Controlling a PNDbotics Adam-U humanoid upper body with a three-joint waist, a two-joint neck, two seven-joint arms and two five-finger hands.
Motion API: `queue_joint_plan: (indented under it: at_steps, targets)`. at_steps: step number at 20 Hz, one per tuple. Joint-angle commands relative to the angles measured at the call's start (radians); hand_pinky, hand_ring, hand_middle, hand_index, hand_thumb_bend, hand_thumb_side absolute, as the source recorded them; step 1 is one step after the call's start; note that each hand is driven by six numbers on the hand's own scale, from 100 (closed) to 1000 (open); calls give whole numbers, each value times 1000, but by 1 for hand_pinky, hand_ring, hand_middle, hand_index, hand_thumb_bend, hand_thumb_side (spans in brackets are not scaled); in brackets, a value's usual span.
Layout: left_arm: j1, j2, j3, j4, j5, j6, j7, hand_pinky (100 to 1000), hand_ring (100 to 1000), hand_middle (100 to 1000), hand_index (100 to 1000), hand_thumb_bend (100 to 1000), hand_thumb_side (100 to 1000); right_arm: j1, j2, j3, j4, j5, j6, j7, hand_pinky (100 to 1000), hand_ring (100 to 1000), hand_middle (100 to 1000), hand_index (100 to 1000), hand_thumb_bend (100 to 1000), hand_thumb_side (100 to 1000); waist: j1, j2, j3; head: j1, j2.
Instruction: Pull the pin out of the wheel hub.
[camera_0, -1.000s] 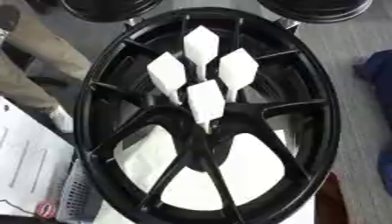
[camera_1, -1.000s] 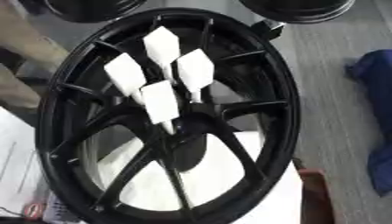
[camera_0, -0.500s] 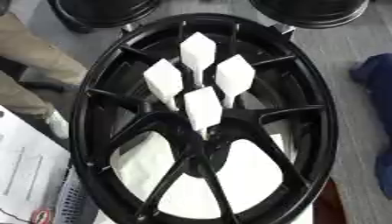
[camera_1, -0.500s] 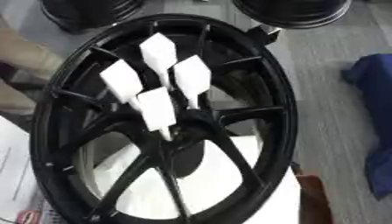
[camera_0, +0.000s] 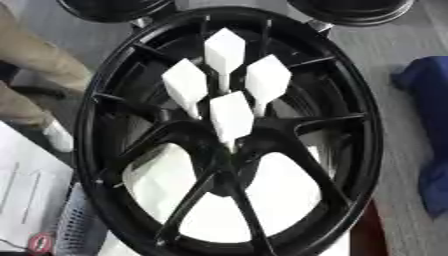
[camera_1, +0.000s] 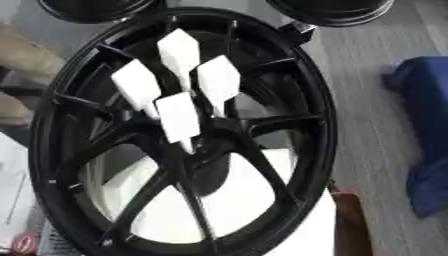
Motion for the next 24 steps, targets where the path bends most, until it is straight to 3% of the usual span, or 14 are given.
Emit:
queue_joint_plan:
  at_steps: [1,7,13,20,24]
  targets:
    - [-11,44,3,0,-3,6,1,692,776,554,720,847,533,-52,-63,43,-13,92,-57,59,829,734,725,801,149,494,-5,-24,3,-11,-16]
    - [-11,45,-1,3,9,7,-9,691,776,554,719,851,534,-193,-27,152,33,217,-163,245,831,757,738,807,187,554,-18,-26,9,-23,-33]
    - [-14,42,-5,8,15,8,-18,691,776,553,718,851,534,-313,56,245,113,180,-204,431,841,767,758,826,169,604,-20,-31,20,-32,-42]
    - [-12,33,-4,18,22,8,-19,690,776,553,718,849,533,-430,160,342,208,199,-202,450,840,764,757,826,188,603,-19,-40,30,-45,-36]
    - [-13,28,-2,21,24,8,-19,690,777,553,718,853,534,-449,184,371,236,227,-218,450,839,763,757,827,202,611,-20,-42,38,-50,-31]
